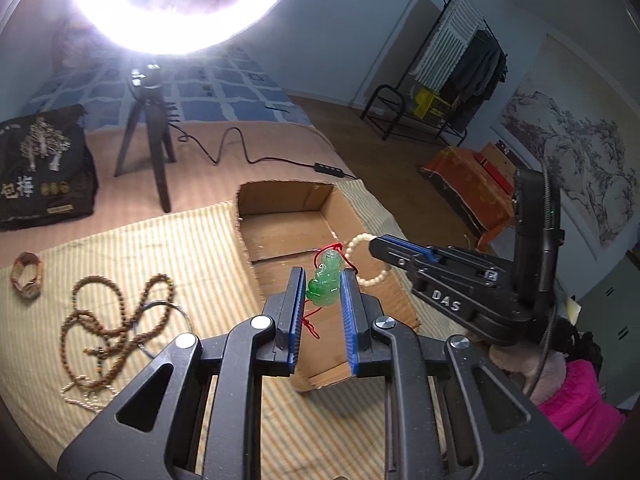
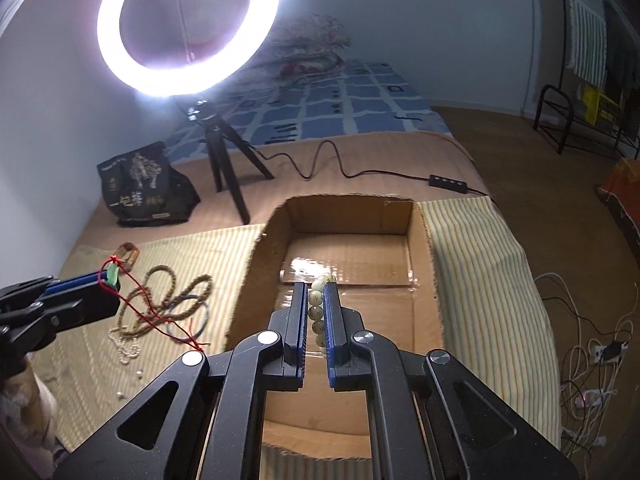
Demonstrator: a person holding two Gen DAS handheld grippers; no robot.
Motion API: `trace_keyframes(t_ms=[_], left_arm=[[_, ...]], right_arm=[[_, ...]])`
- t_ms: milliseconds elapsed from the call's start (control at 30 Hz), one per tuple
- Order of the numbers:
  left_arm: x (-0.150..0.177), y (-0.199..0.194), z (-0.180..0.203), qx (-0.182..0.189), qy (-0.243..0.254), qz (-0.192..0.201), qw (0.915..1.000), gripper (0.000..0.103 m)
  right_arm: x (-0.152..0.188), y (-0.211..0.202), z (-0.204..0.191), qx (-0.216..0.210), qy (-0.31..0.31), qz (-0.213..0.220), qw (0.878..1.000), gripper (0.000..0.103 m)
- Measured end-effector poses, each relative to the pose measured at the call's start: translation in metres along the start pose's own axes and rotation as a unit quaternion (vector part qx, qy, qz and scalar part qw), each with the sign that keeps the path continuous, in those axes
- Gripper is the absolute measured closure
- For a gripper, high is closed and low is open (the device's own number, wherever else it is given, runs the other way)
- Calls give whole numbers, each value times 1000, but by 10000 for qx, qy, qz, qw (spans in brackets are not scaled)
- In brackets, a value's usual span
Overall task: Organize jewelry
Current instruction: 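Carry the pendant and bracelet with both grippers over the cardboard box, then open both grippers to drop pendant and bracelet into the box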
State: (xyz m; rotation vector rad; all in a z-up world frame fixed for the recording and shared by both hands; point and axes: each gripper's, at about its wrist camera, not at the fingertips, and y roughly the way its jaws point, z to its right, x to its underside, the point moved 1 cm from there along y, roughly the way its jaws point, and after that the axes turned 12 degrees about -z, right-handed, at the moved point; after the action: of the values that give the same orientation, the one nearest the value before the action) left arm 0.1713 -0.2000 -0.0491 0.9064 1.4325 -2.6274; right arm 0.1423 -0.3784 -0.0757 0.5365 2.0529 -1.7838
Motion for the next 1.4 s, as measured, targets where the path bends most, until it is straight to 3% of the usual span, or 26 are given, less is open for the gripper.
trace_keyframes(t_ms=[233,600,1000,1067,1133,1200,1233,1400], left_arm=[[-10,23,5,233,-57,-117,9996,87],[7,72,10,-206,267,-668,9972,87],[20,83,10,-527,429,-918,9935,86],[21,82,11,-575,457,-937,9929,82],[22,81,11,-626,468,-944,9925,54],[23,79,12,-678,480,-884,9926,51],[23,78,12,-708,497,-880,9924,51],[24,72,13,-759,487,-831,9925,50]], right_arm=[[-1,11,16,120,112,-116,9998,97],[3,31,29,206,179,-395,9988,97],[6,34,36,260,251,-469,9982,97],[6,34,37,294,255,-480,9981,96],[6,31,38,332,260,-441,9981,90],[6,29,39,378,299,-403,9980,65],[5,27,40,392,326,-360,9981,59],[3,18,43,360,433,-207,9982,51]])
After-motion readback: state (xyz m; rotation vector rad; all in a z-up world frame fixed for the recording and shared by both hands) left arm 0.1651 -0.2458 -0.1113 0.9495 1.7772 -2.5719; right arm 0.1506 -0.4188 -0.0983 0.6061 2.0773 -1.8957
